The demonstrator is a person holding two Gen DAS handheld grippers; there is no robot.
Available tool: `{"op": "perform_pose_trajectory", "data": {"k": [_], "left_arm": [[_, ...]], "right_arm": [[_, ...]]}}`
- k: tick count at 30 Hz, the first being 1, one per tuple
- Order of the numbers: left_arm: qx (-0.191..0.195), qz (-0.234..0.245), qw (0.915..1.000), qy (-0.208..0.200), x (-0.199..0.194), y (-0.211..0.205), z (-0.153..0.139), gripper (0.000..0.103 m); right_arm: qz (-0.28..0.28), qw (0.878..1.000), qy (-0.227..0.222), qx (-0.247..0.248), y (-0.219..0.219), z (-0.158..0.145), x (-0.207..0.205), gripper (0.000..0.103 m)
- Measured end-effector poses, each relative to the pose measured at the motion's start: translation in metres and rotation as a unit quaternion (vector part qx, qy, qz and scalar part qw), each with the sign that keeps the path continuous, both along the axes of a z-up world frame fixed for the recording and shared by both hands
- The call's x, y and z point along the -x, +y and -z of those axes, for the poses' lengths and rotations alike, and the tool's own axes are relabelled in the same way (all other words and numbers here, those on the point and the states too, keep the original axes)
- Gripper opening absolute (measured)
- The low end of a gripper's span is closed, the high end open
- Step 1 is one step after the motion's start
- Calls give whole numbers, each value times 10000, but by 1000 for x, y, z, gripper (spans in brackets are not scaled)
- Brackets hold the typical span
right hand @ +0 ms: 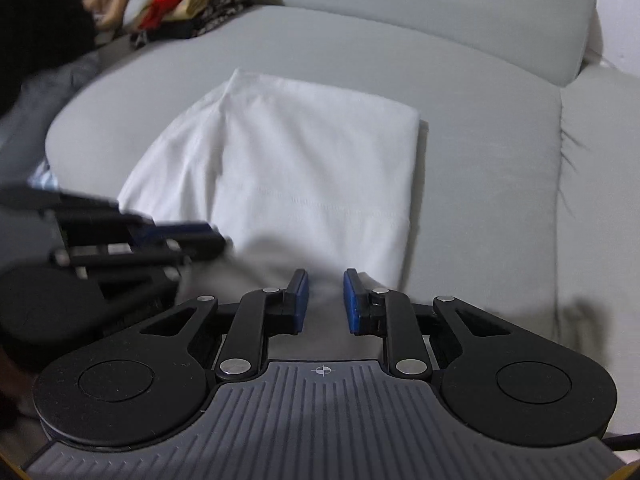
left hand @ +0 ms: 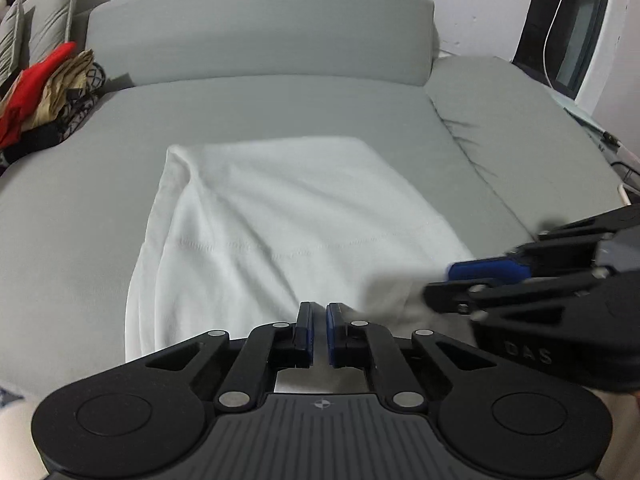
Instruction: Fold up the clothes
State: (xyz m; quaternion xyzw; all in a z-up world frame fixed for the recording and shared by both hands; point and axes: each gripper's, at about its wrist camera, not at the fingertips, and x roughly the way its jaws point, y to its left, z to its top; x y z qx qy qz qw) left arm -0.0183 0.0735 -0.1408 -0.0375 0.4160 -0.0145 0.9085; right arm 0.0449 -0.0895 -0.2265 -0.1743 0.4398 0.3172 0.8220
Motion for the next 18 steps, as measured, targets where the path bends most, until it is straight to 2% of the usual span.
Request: {"op": "perform_pose_trajectory", "data": {"k": [4, 5, 7, 8, 9, 10, 11, 12, 13, 14, 17, 18], "left_arm": [[14, -107, 9985, 529, 10, -1, 3, 5], [19, -113, 9971, 752, 10, 0, 7, 5], [154, -150, 9925, 1205, 13, 2, 13, 5], [221, -168, 9893, 1431, 14, 2, 15, 6], [301, -106, 9874, 1551, 17, 2, 16, 7], [381, -44, 9852, 1670, 20, 1, 17, 10], [403, -52, 9863, 1598, 23, 2, 13, 13], [425, -60, 9874, 1525, 26, 2, 9, 19], [497, -126, 9897, 1336, 27, 6, 1, 36], [569, -192, 9916, 1146, 28, 11, -7, 42], [790, -478, 9936, 645, 26, 34, -29, 53], [865, -599, 9932, 496, 27, 43, -35, 60]], "right_arm": [[111, 9994, 268, 209, -18, 2, 16, 24], [201, 9987, 366, 281, -22, 2, 17, 28], [466, 9939, 894, 450, -30, 2, 15, 41], [603, 9897, 1184, 533, -35, 2, 14, 41], [725, 9864, 1401, 466, -41, 0, 13, 42], [840, 9832, 1585, 332, -47, -3, 12, 49], [932, 9814, 1675, 109, -53, -8, 11, 57], [1010, 9803, 1691, -168, -60, -15, 11, 61], [1106, 9790, 1665, -408, -67, -21, 9, 72], [1210, 9772, 1628, -629, -72, -26, 7, 80], [1496, 9717, 1494, -1049, -85, -35, -4, 81], [1608, 9685, 1517, -1144, -89, -34, -9, 81]]}}
